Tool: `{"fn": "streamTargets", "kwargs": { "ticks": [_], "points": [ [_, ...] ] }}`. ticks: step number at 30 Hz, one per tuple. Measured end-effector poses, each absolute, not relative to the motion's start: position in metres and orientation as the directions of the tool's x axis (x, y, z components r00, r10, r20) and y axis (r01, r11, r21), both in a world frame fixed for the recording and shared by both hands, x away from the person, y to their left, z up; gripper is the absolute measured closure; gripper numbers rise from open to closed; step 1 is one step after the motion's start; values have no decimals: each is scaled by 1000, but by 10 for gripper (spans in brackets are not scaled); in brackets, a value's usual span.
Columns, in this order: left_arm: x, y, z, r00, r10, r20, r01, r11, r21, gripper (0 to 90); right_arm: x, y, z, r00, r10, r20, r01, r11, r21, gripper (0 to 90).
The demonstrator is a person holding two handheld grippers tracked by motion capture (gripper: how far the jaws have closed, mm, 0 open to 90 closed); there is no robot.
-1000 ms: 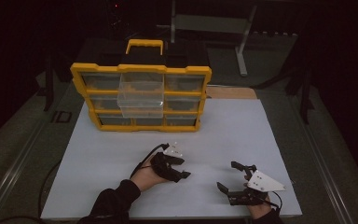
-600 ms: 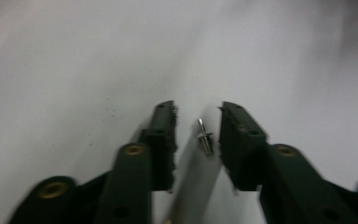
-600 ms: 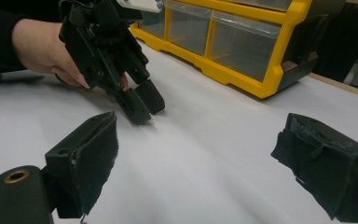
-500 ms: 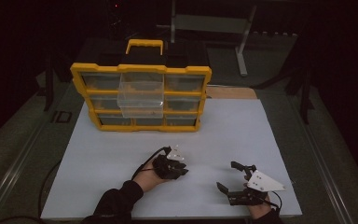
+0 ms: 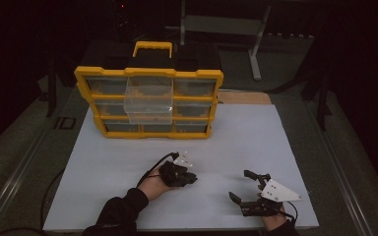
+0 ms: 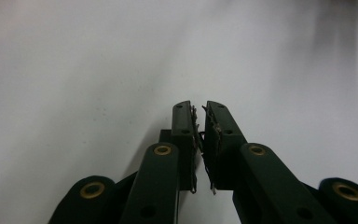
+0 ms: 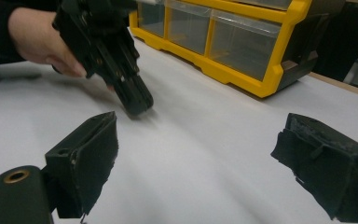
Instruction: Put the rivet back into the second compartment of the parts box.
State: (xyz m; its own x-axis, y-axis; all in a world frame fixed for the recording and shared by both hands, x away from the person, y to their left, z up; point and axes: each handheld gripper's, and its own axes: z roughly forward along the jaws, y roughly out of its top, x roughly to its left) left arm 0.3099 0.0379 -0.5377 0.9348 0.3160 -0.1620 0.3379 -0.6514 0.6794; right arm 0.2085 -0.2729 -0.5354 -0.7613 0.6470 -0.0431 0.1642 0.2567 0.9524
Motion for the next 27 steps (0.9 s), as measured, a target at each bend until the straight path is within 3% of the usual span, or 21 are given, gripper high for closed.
{"fn": "streamTargets", "kwargs": {
  "ticks": [27],
  "points": [
    [297,77,-441,971,215,-100,217,-632,744,814,209,-273,-536,-760,649,-42,167,257,952,111]
  ]
}}
